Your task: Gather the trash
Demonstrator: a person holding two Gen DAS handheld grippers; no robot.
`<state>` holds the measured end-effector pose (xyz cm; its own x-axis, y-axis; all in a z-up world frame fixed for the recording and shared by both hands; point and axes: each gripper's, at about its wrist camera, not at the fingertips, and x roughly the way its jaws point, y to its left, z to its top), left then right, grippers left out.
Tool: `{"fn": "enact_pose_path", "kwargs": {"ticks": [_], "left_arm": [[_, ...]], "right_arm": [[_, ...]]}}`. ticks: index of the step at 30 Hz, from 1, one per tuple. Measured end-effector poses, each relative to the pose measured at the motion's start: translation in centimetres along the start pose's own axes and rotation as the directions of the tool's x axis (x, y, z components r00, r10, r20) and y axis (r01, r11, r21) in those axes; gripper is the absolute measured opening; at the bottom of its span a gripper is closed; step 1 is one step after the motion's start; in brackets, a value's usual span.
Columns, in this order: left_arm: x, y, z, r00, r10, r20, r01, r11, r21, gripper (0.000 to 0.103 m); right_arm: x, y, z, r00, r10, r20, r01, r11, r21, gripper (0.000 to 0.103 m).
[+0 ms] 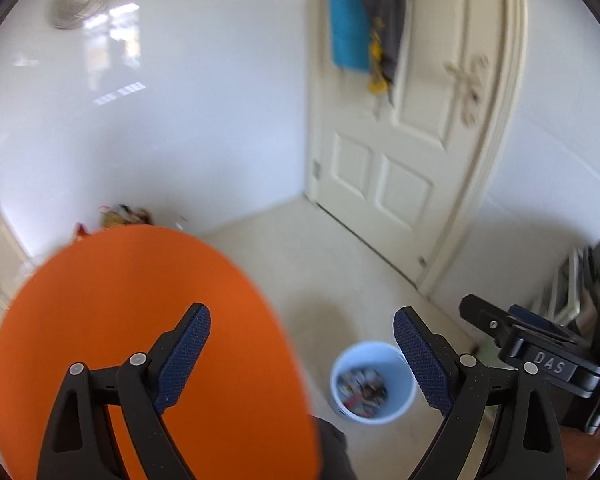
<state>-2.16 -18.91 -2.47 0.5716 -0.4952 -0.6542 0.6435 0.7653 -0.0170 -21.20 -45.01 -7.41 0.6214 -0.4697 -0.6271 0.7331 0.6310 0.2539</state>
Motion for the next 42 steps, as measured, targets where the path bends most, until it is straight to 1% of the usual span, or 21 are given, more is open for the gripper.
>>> {"fn": "enact_pose_path", "kwargs": {"ticks": [2,3,5,6,8,10,11,12,14,17,18,21,22,23,25,26,27,33,36,39,42], "left_arm": [[-4.4,2.0,-2.0,0.997,0.045,0.058,-0.042,0.998,-0.043,0.094],[-6.3,2.6,-3.0,0.995,0.066,0.080,-0.062,0.996,-0.059,0.095],[-10.6,4.2,-5.6,0.984,0.125,0.128,-0.113,0.989,-0.095,0.098],[-13.1,4.9,-7.1,0.974,0.165,0.155,-0.147,0.982,-0.122,0.100],[-16.4,6.3,-9.3,0.957,0.221,0.188,-0.192,0.968,-0.159,0.102],[-20.3,7.8,-11.8,0.933,0.286,0.219,-0.242,0.948,-0.206,0.102],[-21.2,8.1,-12.8,0.925,0.305,0.227,-0.256,0.941,-0.220,0.102],[-23.1,8.6,-14.3,0.912,0.337,0.236,-0.280,0.929,-0.242,0.102],[-25.7,9.0,-16.8,0.888,0.388,0.245,-0.321,0.907,-0.272,0.102],[-28.2,9.1,-19.8,0.871,0.426,0.245,-0.349,0.887,-0.302,0.102],[-29.7,9.2,-21.1,0.862,0.441,0.249,-0.358,0.879,-0.315,0.102],[-31.4,8.6,-23.7,0.841,0.478,0.252,-0.387,0.858,-0.338,0.102],[-32.0,8.5,-24.4,0.838,0.486,0.250,-0.391,0.852,-0.348,0.102],[-31.2,8.0,-24.5,0.837,0.488,0.249,-0.391,0.850,-0.354,0.102],[-32.1,7.6,-25.8,0.835,0.489,0.251,-0.384,0.846,-0.370,0.102],[-31.8,8.4,-25.2,0.838,0.484,0.252,-0.379,0.848,-0.370,0.102],[-32.5,8.3,-26.0,0.836,0.485,0.256,-0.377,0.847,-0.375,0.102],[-34.2,9.8,-26.4,0.830,0.488,0.269,-0.373,0.845,-0.382,0.102],[-34.7,10.0,-26.9,0.838,0.473,0.273,-0.358,0.853,-0.380,0.102],[-35.0,10.3,-26.7,0.833,0.479,0.276,-0.364,0.851,-0.378,0.102],[-35.1,10.7,-26.5,0.837,0.467,0.284,-0.350,0.857,-0.378,0.102]], "right_arm": [[-1.5,2.9,-0.2,0.999,0.031,0.026,-0.030,0.998,-0.046,0.103],[-2.6,5.1,-0.4,0.998,0.054,0.046,-0.050,0.995,-0.082,0.103],[-4.1,8.4,-1.0,0.994,0.090,0.067,-0.080,0.987,-0.137,0.103],[-4.7,9.8,-1.3,0.992,0.106,0.073,-0.093,0.983,-0.160,0.103],[-5.9,12.9,-2.0,0.986,0.139,0.087,-0.118,0.970,-0.211,0.103],[-7.0,16.0,-3.2,0.980,0.171,0.105,-0.138,0.954,-0.266,0.103],[-7.7,17.4,-3.8,0.976,0.187,0.110,-0.148,0.945,-0.292,0.103],[-8.3,19.3,-4.7,0.972,0.204,0.112,-0.159,0.933,-0.324,0.103],[-9.2,21.4,-6.2,0.967,0.226,0.121,-0.169,0.916,-0.363,0.103],[-10.6,24.7,-8.3,0.958,0.253,0.134,-0.176,0.889,-0.423,0.103],[-11.0,25.9,-9.2,0.957,0.254,0.143,-0.166,0.877,-0.451,0.103],[-12.0,27.8,-10.8,0.953,0.267,0.147,-0.162,0.852,-0.498,0.103],[-12.3,28.4,-11.3,0.950,0.273,0.153,-0.160,0.844,-0.512,0.103],[-12.5,28.8,-11.7,0.948,0.275,0.158,-0.157,0.839,-0.521,0.103],[-13.0,29.5,-12.4,0.946,0.274,0.172,-0.141,0.829,-0.541,0.103],[-13.1,29.6,-12.7,0.945,0.275,0.176,-0.138,0.825,-0.548,0.103],[-13.2,29.9,-13.1,0.944,0.278,0.177,-0.138,0.821,-0.553,0.103],[-13.6,30.6,-14.0,0.942,0.275,0.191,-0.122,0.813,-0.569,0.103],[-14.1,31.0,-14.4,0.941,0.271,0.201,-0.110,0.810,-0.576,0.103],[-14.2,31.0,-14.4,0.941,0.273,0.198,-0.112,0.807,-0.580,0.103],[-14.4,31.0,-14.5,0.940,0.269,0.211,-0.099,0.806,-0.584,0.103]]}}
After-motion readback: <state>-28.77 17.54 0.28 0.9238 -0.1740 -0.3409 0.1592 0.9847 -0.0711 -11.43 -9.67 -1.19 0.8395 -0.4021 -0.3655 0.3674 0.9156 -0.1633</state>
